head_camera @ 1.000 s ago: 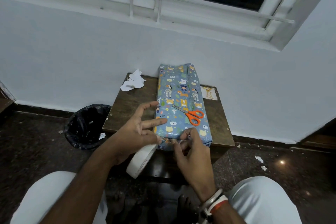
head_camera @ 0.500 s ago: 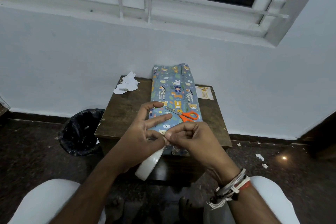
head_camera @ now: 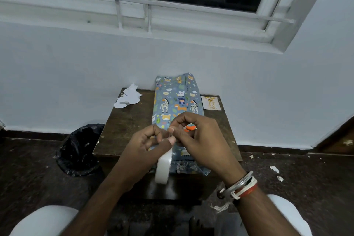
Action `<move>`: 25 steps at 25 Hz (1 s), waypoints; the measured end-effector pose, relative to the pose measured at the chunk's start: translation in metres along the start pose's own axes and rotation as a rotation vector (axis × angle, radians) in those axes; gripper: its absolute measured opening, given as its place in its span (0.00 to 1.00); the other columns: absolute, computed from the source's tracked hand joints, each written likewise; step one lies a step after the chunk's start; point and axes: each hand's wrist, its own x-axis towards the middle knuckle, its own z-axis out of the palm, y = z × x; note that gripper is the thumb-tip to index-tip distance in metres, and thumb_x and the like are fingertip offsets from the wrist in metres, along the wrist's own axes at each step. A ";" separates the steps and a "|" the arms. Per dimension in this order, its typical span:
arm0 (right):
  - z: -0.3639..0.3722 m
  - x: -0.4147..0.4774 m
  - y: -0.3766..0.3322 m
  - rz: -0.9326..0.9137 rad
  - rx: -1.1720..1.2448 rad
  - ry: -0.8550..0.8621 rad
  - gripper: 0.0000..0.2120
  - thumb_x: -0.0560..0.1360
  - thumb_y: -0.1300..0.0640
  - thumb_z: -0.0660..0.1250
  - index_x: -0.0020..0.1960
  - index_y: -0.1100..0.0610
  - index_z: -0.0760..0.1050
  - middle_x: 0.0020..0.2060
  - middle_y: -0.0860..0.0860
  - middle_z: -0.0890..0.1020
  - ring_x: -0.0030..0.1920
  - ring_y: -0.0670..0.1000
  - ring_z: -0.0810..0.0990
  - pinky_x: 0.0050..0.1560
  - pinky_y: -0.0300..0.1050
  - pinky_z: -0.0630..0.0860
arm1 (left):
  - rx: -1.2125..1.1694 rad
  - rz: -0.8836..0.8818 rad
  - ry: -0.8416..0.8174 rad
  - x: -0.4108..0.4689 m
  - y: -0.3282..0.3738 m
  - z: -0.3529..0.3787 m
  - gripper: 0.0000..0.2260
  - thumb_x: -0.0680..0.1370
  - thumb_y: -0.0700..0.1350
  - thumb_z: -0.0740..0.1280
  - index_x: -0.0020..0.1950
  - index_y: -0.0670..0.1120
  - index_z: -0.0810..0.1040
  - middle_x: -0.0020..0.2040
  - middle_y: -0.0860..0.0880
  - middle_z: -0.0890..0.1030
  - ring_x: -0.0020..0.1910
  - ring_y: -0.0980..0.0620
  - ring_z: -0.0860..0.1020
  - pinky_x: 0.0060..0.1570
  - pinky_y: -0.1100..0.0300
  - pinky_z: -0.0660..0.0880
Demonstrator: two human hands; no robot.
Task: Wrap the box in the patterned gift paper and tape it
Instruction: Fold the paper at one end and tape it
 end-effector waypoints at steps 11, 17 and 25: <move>-0.009 -0.004 0.013 0.094 0.282 0.038 0.02 0.77 0.62 0.74 0.48 0.61 0.82 0.42 0.61 0.82 0.38 0.57 0.87 0.42 0.47 0.85 | -0.114 -0.085 -0.083 -0.003 0.001 0.010 0.20 0.71 0.52 0.75 0.55 0.46 0.71 0.51 0.40 0.83 0.46 0.47 0.80 0.49 0.48 0.72; -0.014 -0.004 0.017 0.120 0.329 0.020 0.03 0.77 0.64 0.73 0.49 0.64 0.82 0.43 0.63 0.81 0.35 0.53 0.87 0.38 0.41 0.83 | -0.114 -0.144 -0.079 -0.001 0.000 0.015 0.19 0.70 0.55 0.74 0.55 0.47 0.75 0.44 0.47 0.82 0.39 0.46 0.76 0.42 0.49 0.72; -0.019 -0.005 0.029 0.081 0.309 0.029 0.02 0.77 0.62 0.73 0.48 0.61 0.82 0.38 0.50 0.81 0.37 0.57 0.87 0.41 0.50 0.85 | -0.065 -0.131 -0.089 0.004 -0.001 0.021 0.12 0.73 0.51 0.73 0.54 0.52 0.76 0.54 0.35 0.81 0.43 0.49 0.81 0.45 0.53 0.75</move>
